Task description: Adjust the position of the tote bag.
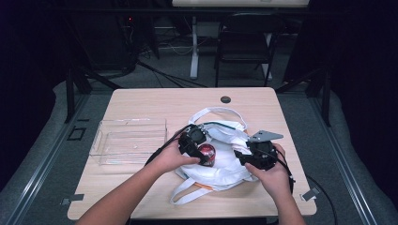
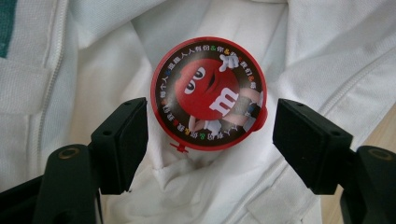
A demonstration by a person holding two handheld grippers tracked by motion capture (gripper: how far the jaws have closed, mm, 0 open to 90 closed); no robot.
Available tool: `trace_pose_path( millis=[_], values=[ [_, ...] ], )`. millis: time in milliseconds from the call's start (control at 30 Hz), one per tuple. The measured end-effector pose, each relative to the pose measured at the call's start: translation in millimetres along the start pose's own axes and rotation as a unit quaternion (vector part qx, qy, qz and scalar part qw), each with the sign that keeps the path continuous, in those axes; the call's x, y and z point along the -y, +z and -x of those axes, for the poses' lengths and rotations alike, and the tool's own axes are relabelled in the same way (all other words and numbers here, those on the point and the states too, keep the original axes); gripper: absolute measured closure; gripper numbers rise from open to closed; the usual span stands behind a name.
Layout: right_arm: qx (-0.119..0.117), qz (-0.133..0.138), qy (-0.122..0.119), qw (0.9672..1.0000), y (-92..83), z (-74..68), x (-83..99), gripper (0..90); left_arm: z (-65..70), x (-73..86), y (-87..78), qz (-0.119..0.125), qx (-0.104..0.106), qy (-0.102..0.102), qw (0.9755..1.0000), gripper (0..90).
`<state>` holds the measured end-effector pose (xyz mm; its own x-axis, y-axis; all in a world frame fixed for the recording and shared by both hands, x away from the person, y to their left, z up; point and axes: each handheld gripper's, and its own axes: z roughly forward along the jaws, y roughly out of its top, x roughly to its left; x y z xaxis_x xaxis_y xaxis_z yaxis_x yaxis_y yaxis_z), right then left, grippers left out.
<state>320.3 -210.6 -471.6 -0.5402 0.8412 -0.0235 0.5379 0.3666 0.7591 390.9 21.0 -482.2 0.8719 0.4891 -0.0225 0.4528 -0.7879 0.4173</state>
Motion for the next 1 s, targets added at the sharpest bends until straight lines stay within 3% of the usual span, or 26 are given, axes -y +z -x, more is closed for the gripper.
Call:
trace_pose_path(
  millis=[233,367,1000],
  values=[
    [0.001,-0.005,0.014,0.9999,-0.7,2.0,0.0,38.7,2.2,-5.4,7.8,-0.009,0.001,0.005,0.9999,26.0],
    [0.000,-0.007,0.014,0.9999,-0.7,2.1,-0.3,37.8,2.2,-7.4,11.9,-0.016,-0.007,0.007,0.9998,25.7],
    [0.009,-0.016,0.014,0.9997,0.2,1.6,-0.8,34.8,1.0,-11.7,31.6,-0.031,-0.004,-0.001,0.9995,24.1]
  ],
)
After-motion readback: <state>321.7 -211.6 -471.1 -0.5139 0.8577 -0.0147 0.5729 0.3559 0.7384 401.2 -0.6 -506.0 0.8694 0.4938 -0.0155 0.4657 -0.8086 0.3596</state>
